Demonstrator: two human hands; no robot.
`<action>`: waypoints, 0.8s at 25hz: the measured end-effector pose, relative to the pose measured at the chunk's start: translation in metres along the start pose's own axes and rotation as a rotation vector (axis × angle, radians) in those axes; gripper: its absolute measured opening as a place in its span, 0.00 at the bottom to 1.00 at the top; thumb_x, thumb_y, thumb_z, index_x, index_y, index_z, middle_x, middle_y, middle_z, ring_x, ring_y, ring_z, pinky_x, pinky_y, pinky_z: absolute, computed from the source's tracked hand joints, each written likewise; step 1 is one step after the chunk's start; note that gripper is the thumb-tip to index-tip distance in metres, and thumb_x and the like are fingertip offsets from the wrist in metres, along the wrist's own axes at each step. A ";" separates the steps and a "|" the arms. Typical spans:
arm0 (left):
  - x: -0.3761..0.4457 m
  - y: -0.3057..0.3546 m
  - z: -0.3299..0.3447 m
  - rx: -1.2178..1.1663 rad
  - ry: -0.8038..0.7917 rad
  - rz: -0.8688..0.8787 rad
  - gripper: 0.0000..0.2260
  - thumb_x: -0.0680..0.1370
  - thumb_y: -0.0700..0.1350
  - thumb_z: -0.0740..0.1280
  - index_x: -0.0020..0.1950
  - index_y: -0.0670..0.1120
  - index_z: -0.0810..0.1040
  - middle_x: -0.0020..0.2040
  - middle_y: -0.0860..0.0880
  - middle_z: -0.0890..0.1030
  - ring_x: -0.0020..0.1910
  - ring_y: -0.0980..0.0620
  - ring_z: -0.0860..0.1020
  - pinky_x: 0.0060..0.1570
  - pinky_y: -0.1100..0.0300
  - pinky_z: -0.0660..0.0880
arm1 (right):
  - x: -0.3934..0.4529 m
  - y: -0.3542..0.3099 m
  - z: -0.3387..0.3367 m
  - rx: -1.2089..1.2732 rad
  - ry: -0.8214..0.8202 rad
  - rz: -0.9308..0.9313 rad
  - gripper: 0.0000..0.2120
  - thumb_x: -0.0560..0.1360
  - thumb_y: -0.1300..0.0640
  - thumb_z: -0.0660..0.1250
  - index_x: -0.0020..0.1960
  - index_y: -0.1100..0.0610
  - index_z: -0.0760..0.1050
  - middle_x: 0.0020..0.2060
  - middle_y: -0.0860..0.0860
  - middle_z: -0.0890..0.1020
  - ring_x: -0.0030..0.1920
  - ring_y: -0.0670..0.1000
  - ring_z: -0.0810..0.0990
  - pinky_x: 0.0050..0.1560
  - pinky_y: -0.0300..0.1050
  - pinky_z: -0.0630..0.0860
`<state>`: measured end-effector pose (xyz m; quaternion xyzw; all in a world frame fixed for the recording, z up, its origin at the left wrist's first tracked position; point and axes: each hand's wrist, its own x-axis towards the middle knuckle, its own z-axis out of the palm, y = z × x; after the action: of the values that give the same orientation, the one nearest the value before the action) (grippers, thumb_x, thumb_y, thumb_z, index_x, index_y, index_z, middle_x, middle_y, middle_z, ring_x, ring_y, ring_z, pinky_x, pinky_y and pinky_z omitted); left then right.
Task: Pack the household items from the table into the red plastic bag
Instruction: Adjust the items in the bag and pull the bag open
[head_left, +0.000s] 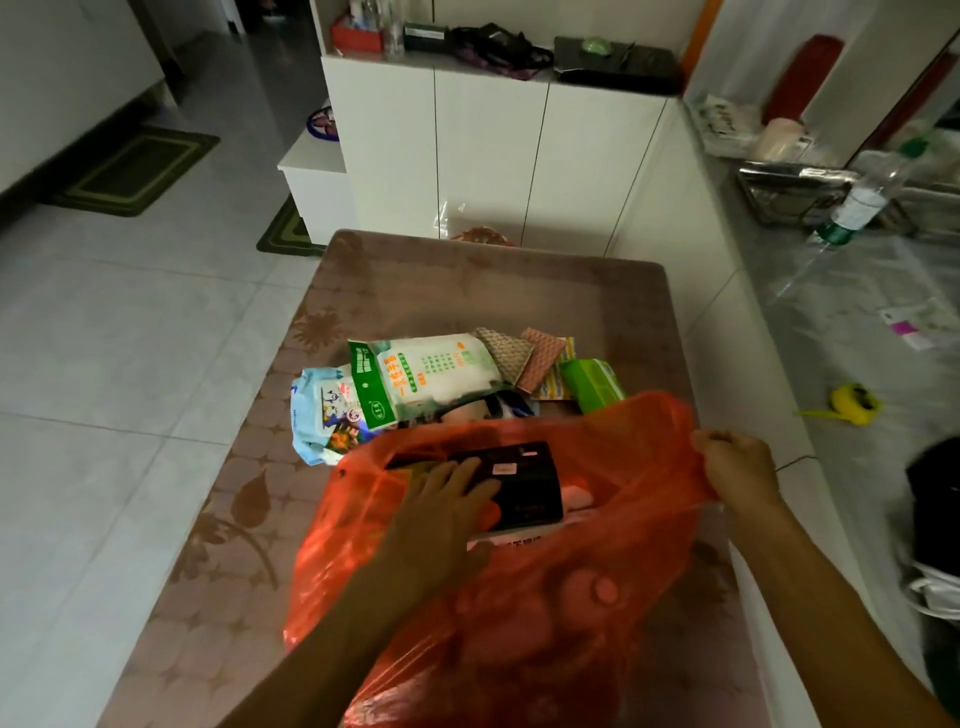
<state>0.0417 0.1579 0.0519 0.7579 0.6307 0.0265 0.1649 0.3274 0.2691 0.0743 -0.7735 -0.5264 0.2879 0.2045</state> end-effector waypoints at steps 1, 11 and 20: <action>0.008 -0.001 0.012 0.038 -0.113 -0.030 0.30 0.74 0.55 0.64 0.75 0.54 0.58 0.77 0.45 0.56 0.74 0.41 0.57 0.72 0.44 0.54 | -0.002 0.006 0.001 -0.163 -0.037 -0.031 0.06 0.75 0.59 0.64 0.42 0.53 0.78 0.48 0.58 0.83 0.45 0.58 0.79 0.50 0.53 0.77; 0.026 -0.006 0.059 -0.095 -0.104 0.003 0.32 0.78 0.55 0.56 0.71 0.66 0.36 0.77 0.54 0.43 0.77 0.47 0.46 0.73 0.51 0.45 | 0.112 -0.004 0.088 0.094 -0.239 0.055 0.39 0.66 0.52 0.74 0.73 0.54 0.60 0.63 0.58 0.75 0.57 0.61 0.77 0.54 0.57 0.78; 0.033 -0.009 0.050 -0.164 -0.224 0.007 0.41 0.75 0.51 0.67 0.72 0.63 0.37 0.77 0.58 0.43 0.75 0.54 0.41 0.75 0.49 0.47 | 0.170 0.030 0.139 0.142 -0.217 0.141 0.43 0.61 0.63 0.81 0.68 0.59 0.59 0.60 0.64 0.74 0.52 0.63 0.78 0.42 0.55 0.77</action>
<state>0.0519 0.1807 -0.0035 0.7422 0.6016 -0.0062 0.2953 0.3042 0.4189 -0.0878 -0.7566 -0.4679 0.4199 0.1797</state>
